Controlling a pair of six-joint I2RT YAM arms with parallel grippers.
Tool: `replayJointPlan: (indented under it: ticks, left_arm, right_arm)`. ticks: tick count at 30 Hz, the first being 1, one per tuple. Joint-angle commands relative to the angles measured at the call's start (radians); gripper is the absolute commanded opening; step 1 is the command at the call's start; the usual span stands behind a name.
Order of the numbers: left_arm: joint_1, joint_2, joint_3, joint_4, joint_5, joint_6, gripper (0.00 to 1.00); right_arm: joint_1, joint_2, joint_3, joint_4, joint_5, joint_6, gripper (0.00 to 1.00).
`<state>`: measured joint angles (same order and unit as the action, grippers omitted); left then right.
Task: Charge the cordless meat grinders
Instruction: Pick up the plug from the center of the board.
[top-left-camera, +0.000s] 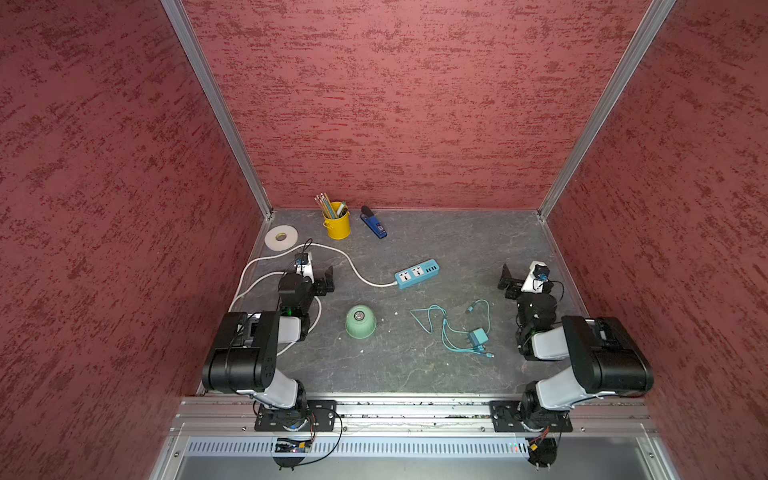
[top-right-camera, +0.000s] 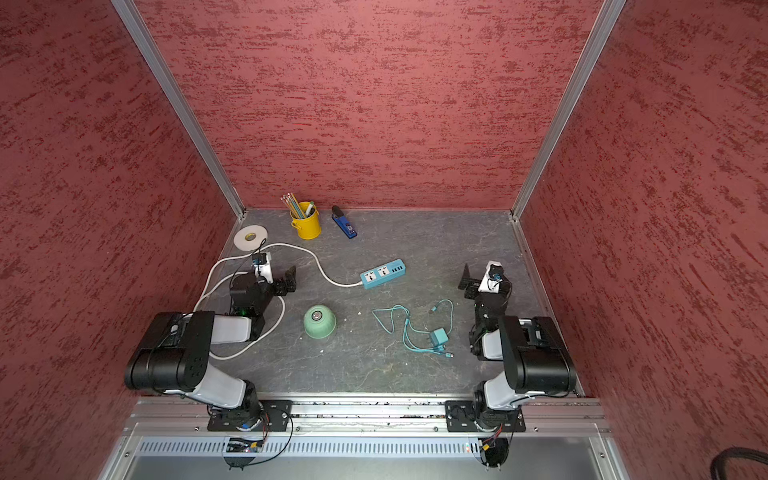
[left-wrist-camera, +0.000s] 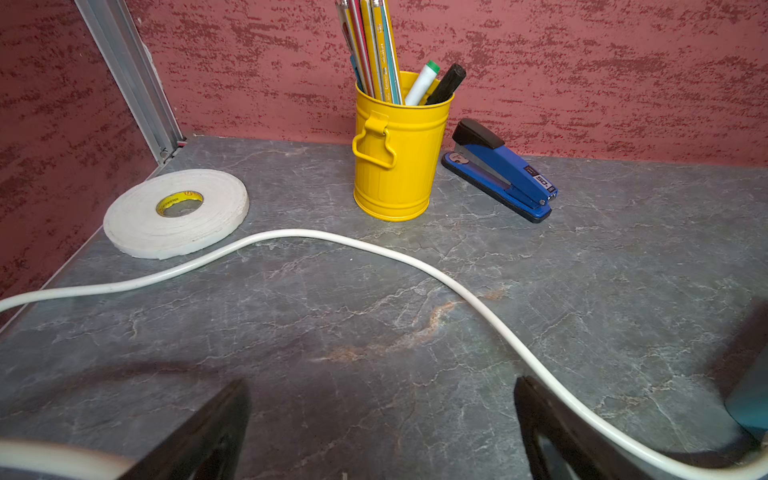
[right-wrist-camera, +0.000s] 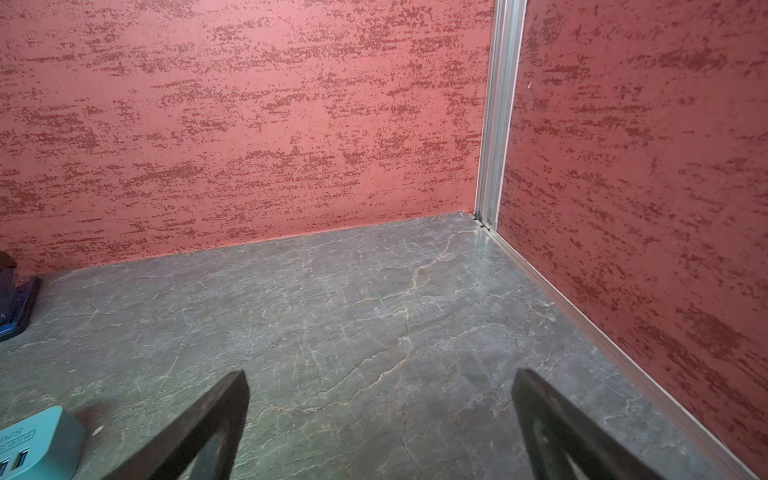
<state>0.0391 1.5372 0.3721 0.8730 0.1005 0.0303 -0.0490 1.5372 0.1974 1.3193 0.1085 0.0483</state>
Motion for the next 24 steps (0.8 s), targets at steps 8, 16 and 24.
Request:
replayJointPlan:
  ticks: [8, 16, 24]
  left_arm:
    - [0.006, -0.003, 0.010, 0.014, 0.008, -0.013, 1.00]
    - [0.010, -0.003, 0.010, 0.012, 0.018, -0.016, 1.00]
    - [0.020, -0.004, 0.010, 0.013, 0.039, -0.024, 1.00]
  right_arm:
    - [0.006, -0.003, 0.013, 0.013, 0.006, 0.001, 1.00]
    - [0.007, -0.001, 0.015, 0.009, 0.006, 0.002, 1.00]
    - [0.006, -0.003, 0.009, 0.018, 0.005, 0.000, 1.00]
